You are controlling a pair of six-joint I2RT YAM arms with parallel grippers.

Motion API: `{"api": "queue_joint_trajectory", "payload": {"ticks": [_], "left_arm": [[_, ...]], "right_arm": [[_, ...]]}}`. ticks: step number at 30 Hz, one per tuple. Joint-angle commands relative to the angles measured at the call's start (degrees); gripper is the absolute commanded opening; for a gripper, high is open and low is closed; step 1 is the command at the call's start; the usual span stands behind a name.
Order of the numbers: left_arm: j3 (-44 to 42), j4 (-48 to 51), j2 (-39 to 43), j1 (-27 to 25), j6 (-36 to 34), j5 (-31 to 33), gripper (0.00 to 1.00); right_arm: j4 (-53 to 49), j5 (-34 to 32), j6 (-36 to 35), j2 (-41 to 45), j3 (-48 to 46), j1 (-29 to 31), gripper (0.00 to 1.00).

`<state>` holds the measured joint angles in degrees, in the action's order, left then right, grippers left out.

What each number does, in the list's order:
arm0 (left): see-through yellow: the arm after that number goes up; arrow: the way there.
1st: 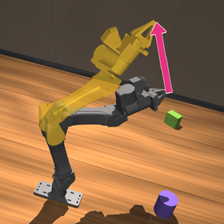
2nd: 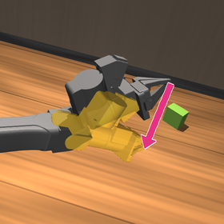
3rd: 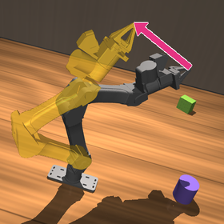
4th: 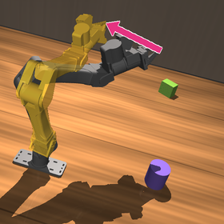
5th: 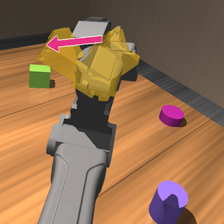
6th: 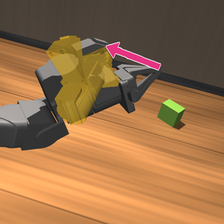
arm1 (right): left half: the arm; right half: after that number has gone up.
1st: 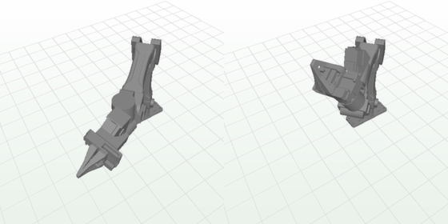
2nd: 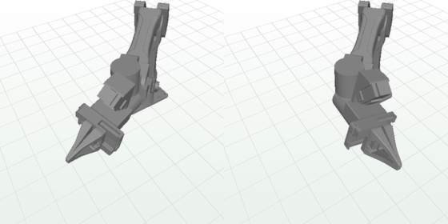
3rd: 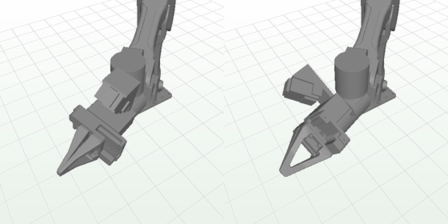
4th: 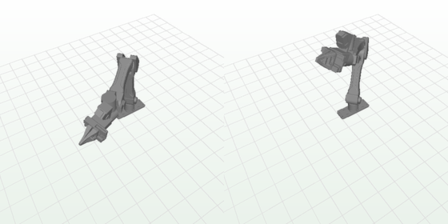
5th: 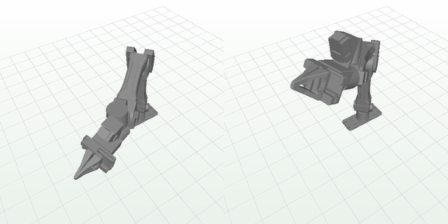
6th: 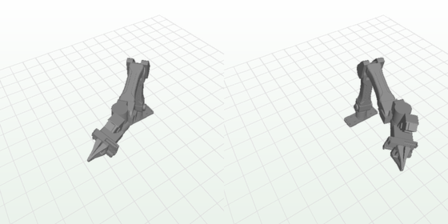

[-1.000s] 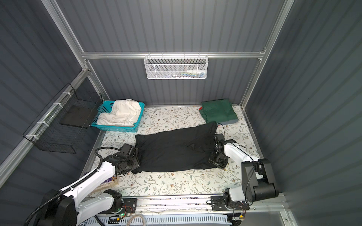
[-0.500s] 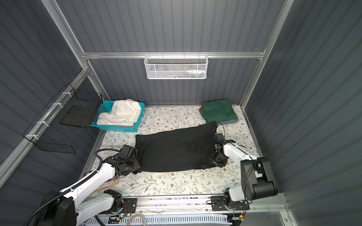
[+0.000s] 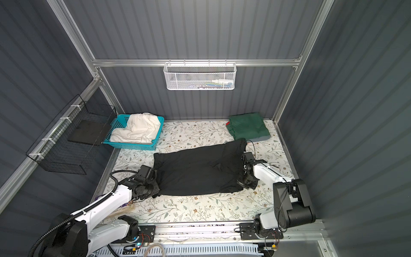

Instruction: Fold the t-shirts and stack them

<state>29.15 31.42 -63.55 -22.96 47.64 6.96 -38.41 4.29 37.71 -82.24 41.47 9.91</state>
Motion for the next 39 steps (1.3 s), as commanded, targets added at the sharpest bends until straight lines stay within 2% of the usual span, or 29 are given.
{"api": "queue_joint_trajectory", "payload": {"ticks": [1,5,9,18,26,35,39], "left_arm": [[1.3,0.5,-0.7,-0.2,-0.5,0.1,0.26],[2.8,1.7,-1.2,-0.2,-1.2,0.9,0.24],[4.1,2.1,-1.4,-0.2,-1.5,1.2,0.1],[5.0,2.5,-2.4,-0.2,-2.1,2.2,0.04],[5.0,2.8,-2.4,-0.2,-2.4,2.5,0.04],[4.7,3.5,-1.9,-0.2,-2.3,3.0,0.04],[4.9,4.0,-1.8,-0.2,-2.4,3.3,0.0]], "right_arm": [[-1.4,-1.8,0.1,1.0,-0.7,0.3,0.0],[-3.9,-3.2,0.4,4.4,-0.9,0.6,0.0],[-7.0,-3.9,0.6,8.3,-1.0,0.6,0.0],[-8.3,-2.9,0.9,10.1,-1.6,0.7,0.02],[-6.8,-1.4,0.8,7.6,-2.2,0.8,0.21],[-7.1,-3.3,0.1,6.6,-1.7,0.9,0.29],[-8.7,-6.2,-1.2,6.9,0.0,0.7,0.33]]}}
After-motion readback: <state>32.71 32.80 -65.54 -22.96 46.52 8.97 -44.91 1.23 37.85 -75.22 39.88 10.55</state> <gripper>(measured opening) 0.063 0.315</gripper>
